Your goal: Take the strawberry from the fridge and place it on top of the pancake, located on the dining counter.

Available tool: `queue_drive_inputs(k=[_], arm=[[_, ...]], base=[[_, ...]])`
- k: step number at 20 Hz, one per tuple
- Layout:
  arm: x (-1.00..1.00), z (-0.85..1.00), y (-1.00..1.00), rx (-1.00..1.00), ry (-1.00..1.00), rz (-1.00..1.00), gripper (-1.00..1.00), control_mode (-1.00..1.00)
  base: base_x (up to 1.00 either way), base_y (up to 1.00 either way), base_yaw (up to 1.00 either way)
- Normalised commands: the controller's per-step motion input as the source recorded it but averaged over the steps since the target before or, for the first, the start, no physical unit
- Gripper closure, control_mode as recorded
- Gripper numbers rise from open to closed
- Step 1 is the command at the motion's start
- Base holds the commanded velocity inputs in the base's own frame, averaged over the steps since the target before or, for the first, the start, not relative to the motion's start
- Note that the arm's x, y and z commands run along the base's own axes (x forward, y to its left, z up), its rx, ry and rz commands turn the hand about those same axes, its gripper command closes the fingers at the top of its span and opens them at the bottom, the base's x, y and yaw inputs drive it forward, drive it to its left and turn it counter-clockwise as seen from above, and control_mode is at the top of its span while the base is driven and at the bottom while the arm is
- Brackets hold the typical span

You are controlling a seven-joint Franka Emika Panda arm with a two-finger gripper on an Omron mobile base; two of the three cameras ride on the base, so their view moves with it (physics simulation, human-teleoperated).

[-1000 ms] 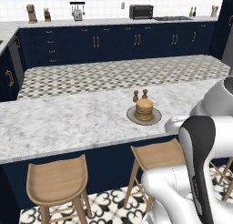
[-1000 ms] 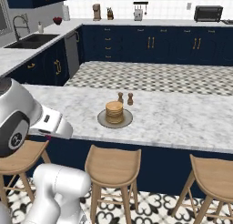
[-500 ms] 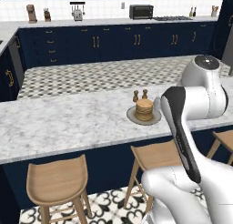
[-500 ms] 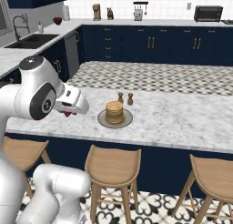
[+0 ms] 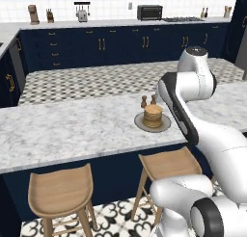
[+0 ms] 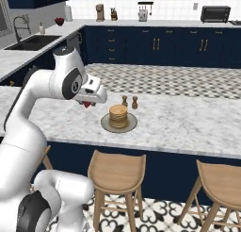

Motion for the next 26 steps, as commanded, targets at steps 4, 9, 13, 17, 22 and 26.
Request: queue_drive_inputs(k=[4, 9, 13, 17, 22, 26], arm=[[1.00, -0.18, -0.18, 0.00, 0.10, 0.00, 1.00, -1.00], [1.00, -0.48, -0.16, 0.00, 0.14, 0.00, 1.00, -1.00], [1.00, -0.59, 0.00, 0.00, 0.08, 0.00, 1.00, -1.00], [0.97, -0.65, 0.00, -0.02, 0.00, -0.01, 1.00, -1.00], [0.67, -0.25, -0.28, 0.00, -0.01, 0.00, 1.00, -1.00], [0.48, -0.31, -0.05, 0.00, 0.00, 0.00, 1.00, -1.00]], base=[[0.00, 0.00, 0.00], [0.00, 0.00, 0.00], [0.00, 0.00, 0.00], [0.00, 0.00, 0.00], [0.00, 0.00, 0.00], [0.00, 0.00, 0.00]])
